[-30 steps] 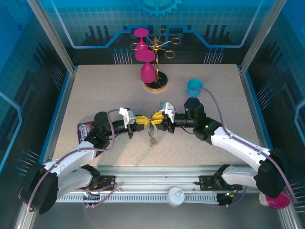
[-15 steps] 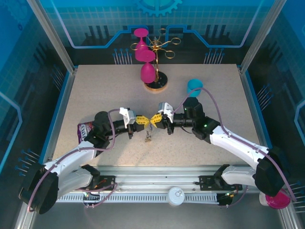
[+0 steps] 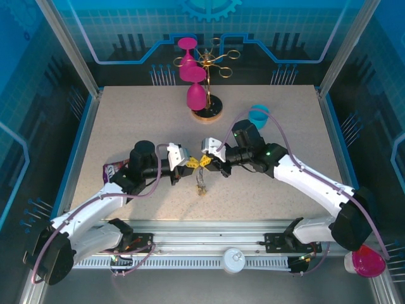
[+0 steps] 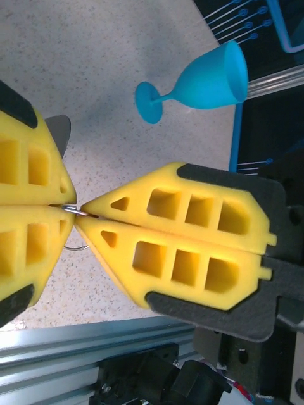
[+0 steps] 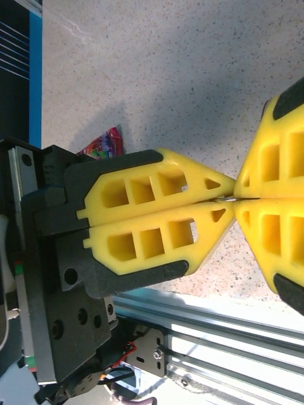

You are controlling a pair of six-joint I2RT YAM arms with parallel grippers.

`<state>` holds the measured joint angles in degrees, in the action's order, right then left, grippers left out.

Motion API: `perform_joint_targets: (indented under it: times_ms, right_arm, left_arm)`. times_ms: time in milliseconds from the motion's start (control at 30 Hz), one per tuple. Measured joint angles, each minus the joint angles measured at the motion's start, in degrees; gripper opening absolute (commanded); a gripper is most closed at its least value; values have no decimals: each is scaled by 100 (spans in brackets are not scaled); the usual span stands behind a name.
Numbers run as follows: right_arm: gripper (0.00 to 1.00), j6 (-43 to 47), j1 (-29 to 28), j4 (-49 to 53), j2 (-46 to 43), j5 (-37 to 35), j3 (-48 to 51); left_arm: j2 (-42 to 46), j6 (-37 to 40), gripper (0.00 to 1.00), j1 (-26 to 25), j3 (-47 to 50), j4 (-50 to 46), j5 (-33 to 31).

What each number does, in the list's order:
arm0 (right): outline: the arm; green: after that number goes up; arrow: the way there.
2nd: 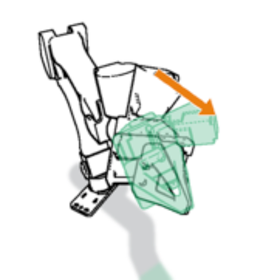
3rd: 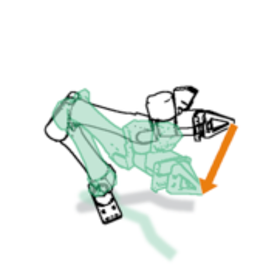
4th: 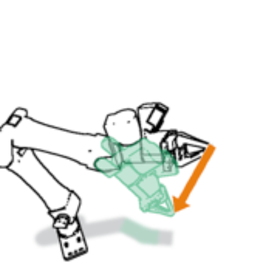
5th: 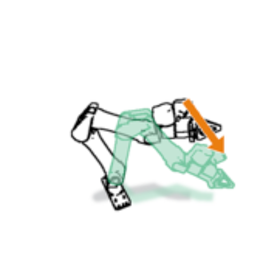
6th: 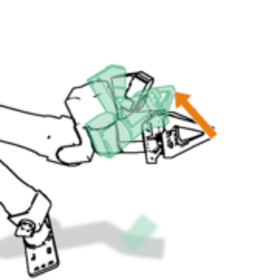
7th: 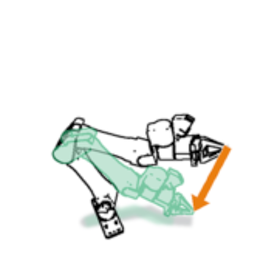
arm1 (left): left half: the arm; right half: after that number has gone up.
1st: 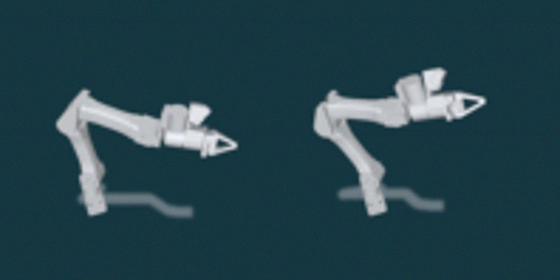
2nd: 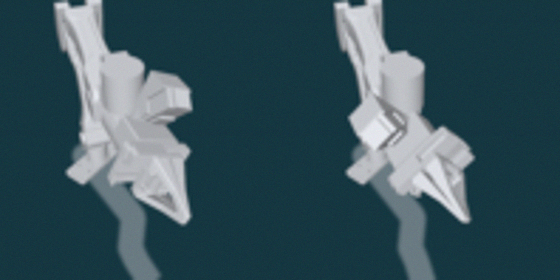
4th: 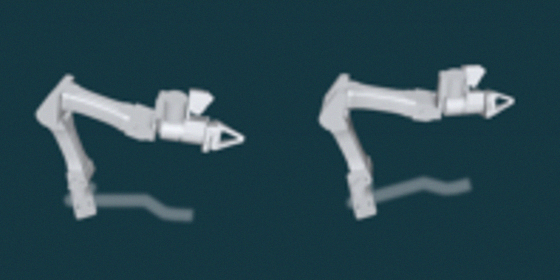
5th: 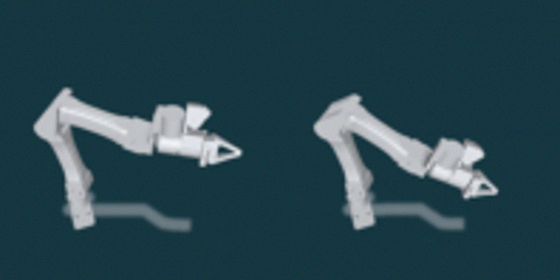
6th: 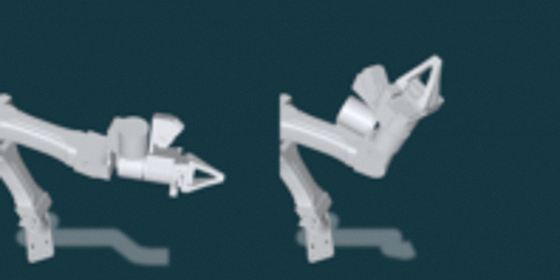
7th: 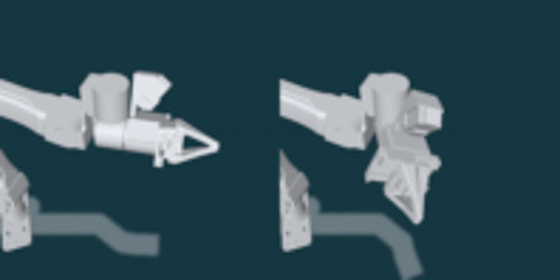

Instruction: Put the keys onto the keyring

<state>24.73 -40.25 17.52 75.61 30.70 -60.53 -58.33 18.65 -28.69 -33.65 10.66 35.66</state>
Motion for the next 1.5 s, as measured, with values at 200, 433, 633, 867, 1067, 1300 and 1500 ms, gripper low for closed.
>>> perform_joint_targets:
  times_ms: [200, 433, 633, 867, 1067, 1300, 1500]
  right_arm:
    - [31, -372, 96, -651, -140, 219, 363]
    - [35, -1344, 400, -2258, -629, 446, 1821]
    - [35, -1794, 393, -3032, -614, 540, 2124]
    - [27, -2059, 363, -3609, -313, 647, 2124]
    - [12, -2197, 295, -3858, -114, 793, 2124]
    - [0, -2277, 297, -3930, -57, 881, 2122]
    - [0, -1637, 243, -2907, -70, 785, 1832]
  left_arm:
    - [0, 20, 0, -9, 24, -87, -13]
    - [20, -546, 0, -9, 658, 837, -28]
    - [20, -839, 0, -11, 896, 1429, -4]
    - [13, -977, 0, -11, 949, 1840, 72]
    - [-31, -986, 0, -7, 949, 1923, 125]
    - [-55, -1091, 10, 13, 960, 1945, 120]
    - [-55, -796, 14, 0, 855, 1357, 103]
